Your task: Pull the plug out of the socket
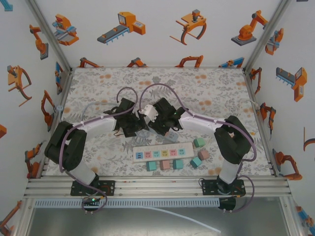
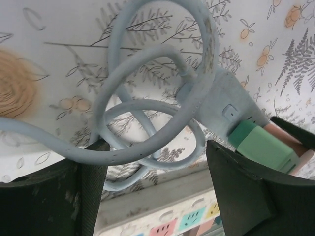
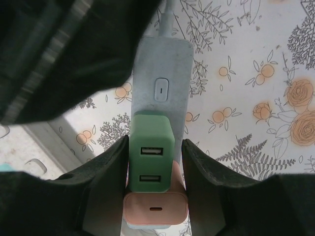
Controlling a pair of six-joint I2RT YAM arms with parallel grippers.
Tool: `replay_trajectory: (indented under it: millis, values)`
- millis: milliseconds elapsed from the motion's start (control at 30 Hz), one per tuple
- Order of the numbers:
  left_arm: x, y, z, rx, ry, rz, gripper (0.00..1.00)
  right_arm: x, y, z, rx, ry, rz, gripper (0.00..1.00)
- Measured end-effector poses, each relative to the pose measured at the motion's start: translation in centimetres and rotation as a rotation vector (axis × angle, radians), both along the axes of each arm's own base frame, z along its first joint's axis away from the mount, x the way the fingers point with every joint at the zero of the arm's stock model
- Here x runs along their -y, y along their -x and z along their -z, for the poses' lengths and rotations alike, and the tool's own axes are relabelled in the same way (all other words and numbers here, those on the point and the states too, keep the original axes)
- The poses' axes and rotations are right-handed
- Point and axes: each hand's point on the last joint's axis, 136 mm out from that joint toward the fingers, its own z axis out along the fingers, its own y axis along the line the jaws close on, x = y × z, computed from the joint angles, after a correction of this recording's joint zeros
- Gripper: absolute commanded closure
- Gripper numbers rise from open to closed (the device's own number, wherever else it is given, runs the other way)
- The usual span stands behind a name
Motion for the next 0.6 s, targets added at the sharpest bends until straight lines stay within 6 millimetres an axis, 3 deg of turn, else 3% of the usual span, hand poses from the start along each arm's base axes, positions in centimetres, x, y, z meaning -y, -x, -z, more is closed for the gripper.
replay_trajectory:
  millis: [333,600]
  values:
    - [1.8,-1.3,0.3,0.038,0.031,-0.018,0.42,-1.3,-0.2,-1.0,0.008,-0.070,-0.005,0.85]
    - [2.1,-1.1,0.7,0.081,0.049,-0.019,0.43,-1.1,-0.6,-1.3,0.012,-0.084,0.038,0.88]
